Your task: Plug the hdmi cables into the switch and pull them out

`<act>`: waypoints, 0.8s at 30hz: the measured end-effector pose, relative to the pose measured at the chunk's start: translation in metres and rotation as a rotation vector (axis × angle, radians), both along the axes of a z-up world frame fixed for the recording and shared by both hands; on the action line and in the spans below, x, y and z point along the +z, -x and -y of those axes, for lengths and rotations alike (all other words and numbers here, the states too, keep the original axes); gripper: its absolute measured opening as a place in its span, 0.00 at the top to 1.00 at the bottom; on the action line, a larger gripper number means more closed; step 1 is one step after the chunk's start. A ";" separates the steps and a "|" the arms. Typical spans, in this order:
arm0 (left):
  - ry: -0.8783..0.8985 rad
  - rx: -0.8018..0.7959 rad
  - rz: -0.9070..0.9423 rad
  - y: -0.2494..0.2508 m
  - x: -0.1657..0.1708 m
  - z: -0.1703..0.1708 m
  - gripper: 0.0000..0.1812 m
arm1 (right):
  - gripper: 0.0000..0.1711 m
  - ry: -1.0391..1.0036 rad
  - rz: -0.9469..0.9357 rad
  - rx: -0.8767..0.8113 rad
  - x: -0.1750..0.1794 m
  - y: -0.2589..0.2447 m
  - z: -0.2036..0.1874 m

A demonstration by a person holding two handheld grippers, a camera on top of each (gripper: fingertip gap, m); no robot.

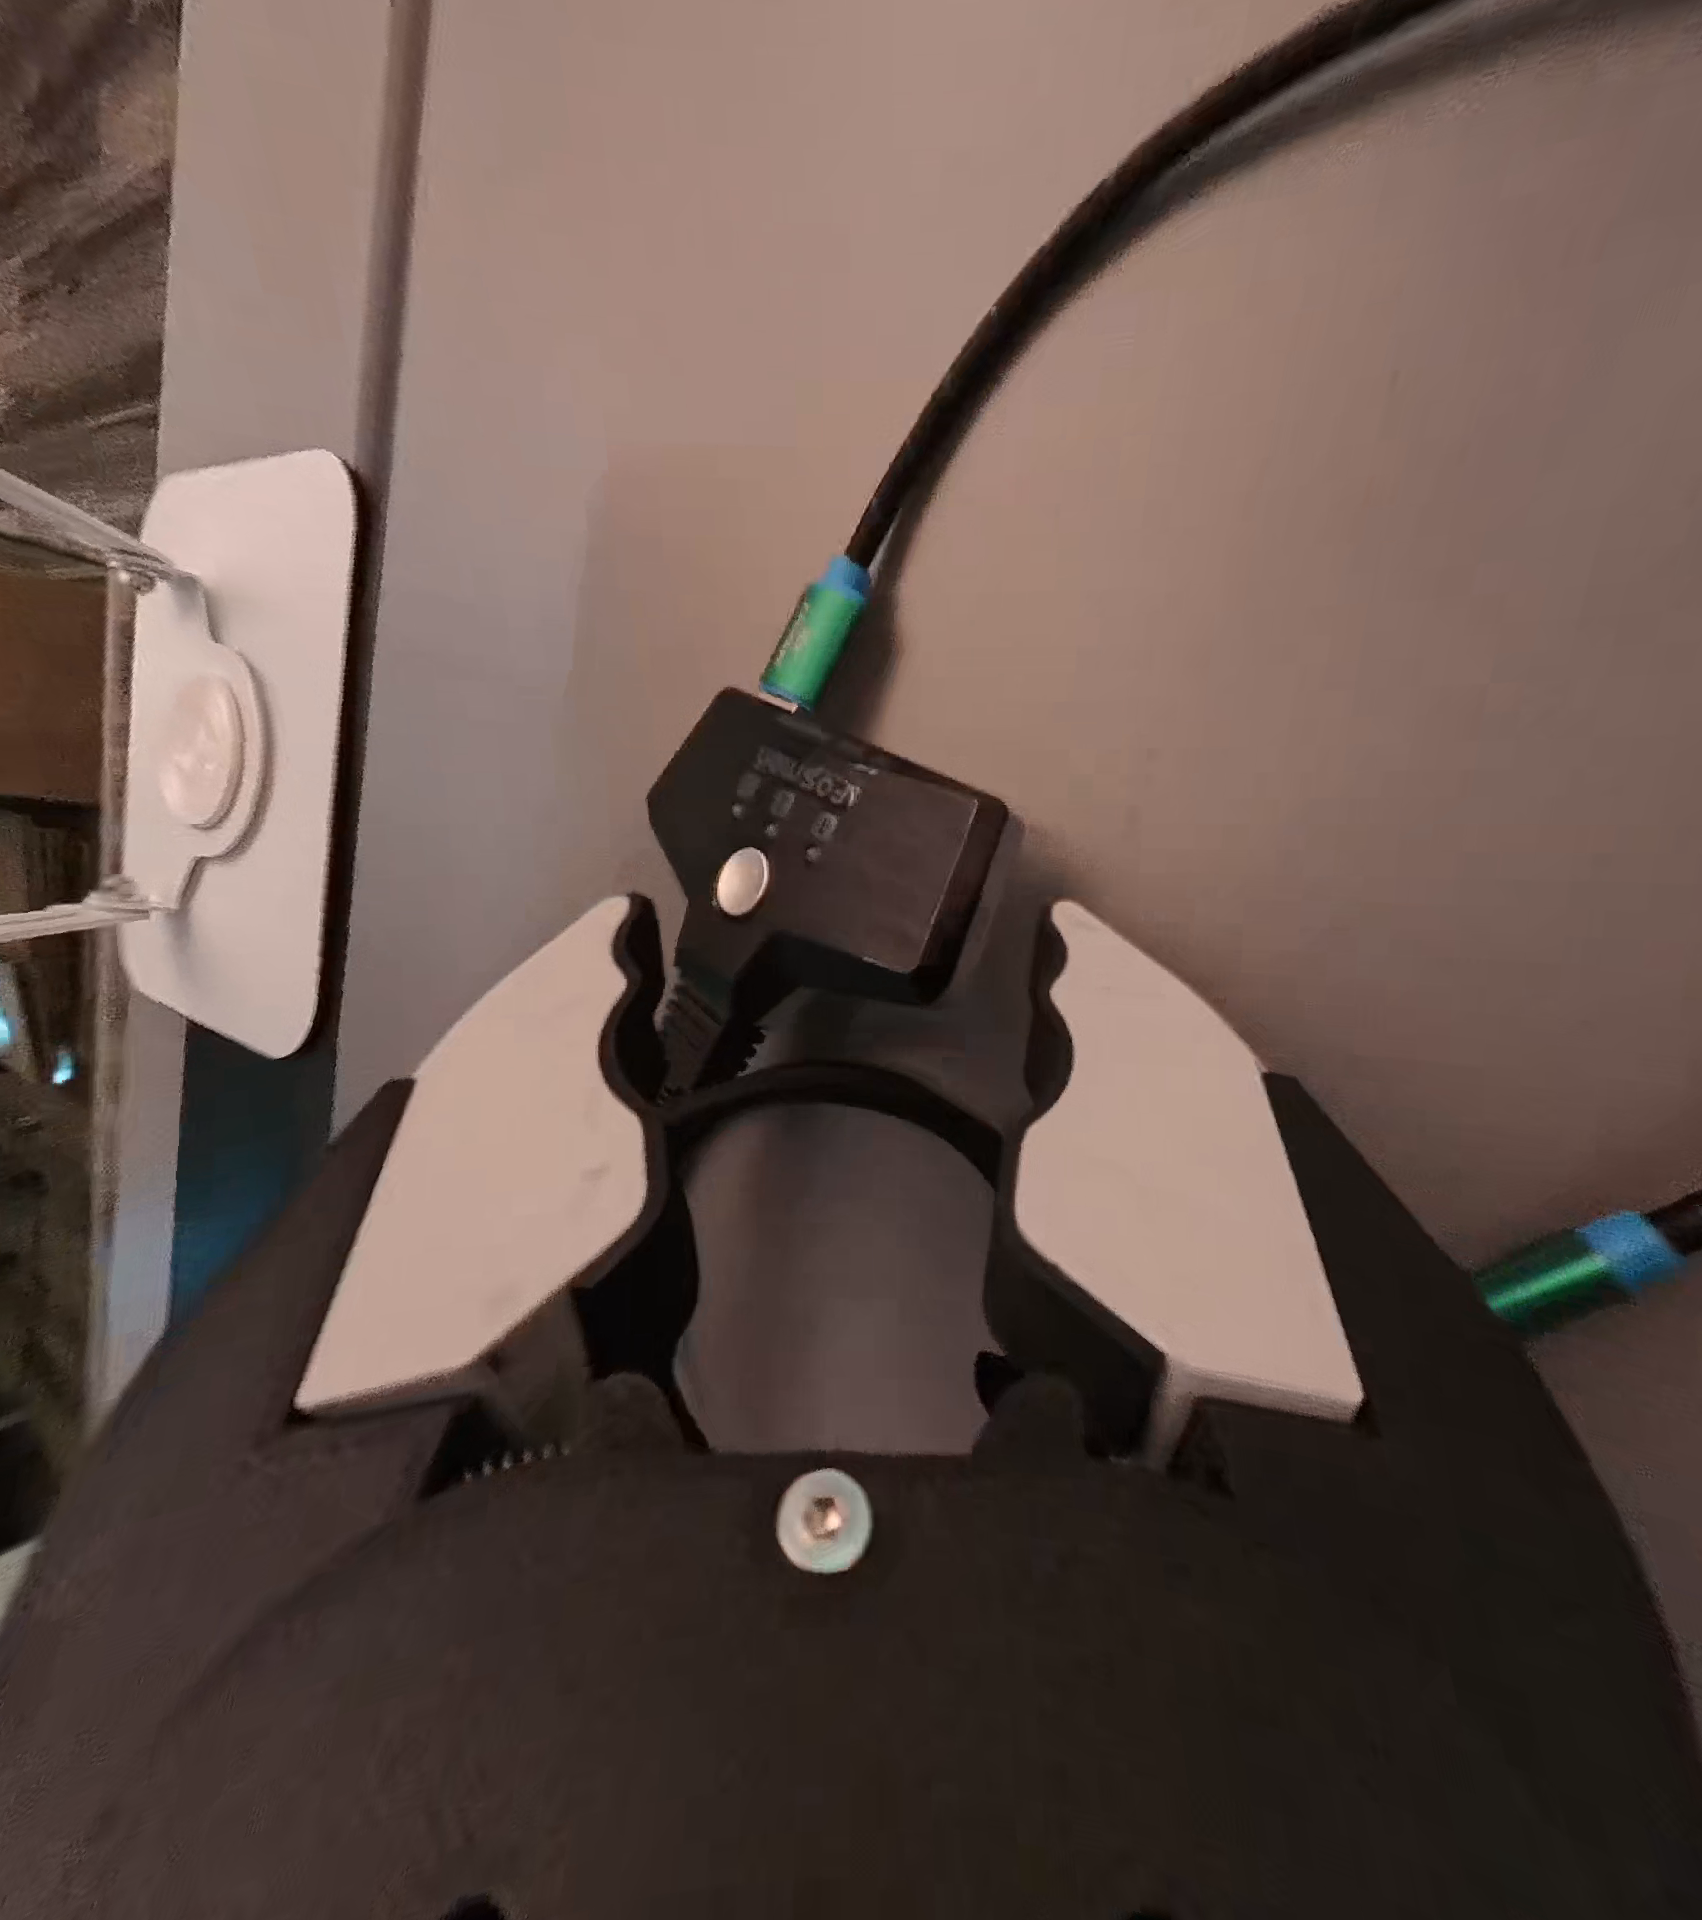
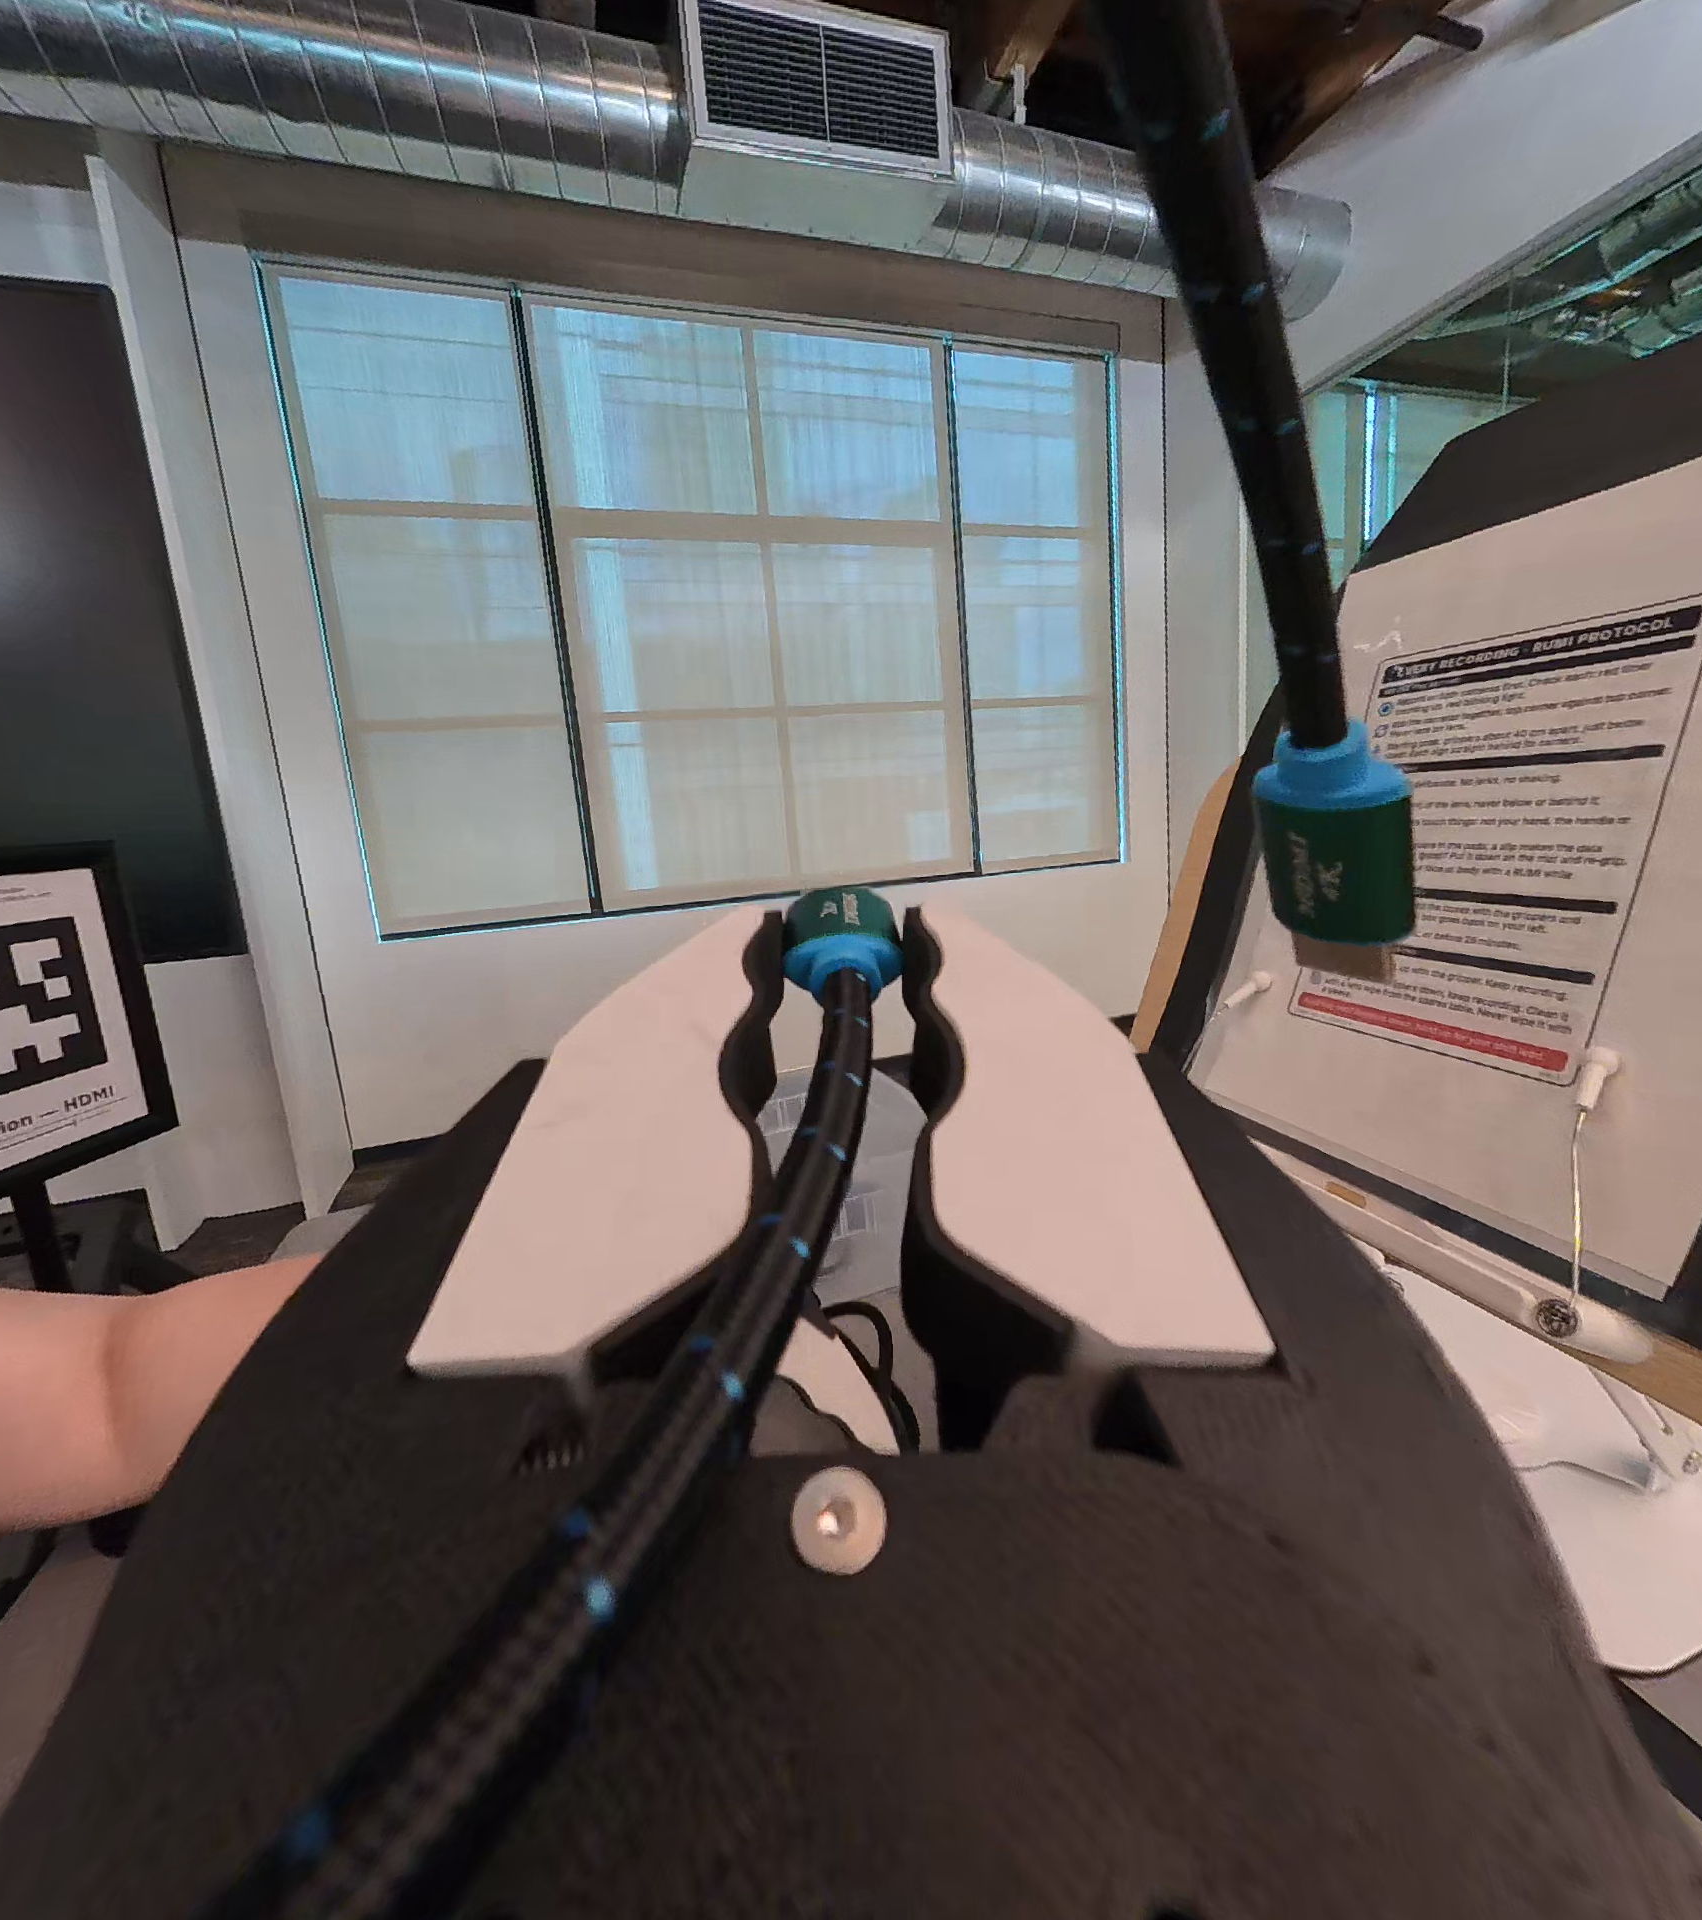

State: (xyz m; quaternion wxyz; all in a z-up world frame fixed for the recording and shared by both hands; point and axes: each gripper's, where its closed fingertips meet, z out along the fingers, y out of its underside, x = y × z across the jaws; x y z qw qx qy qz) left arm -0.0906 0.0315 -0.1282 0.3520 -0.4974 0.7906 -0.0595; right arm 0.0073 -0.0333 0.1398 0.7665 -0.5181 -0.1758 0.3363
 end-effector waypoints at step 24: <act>-0.785 0.034 -0.037 -0.023 -0.001 -0.056 0.88 | 0.87 0.024 0.122 0.001 -0.002 0.012 0.000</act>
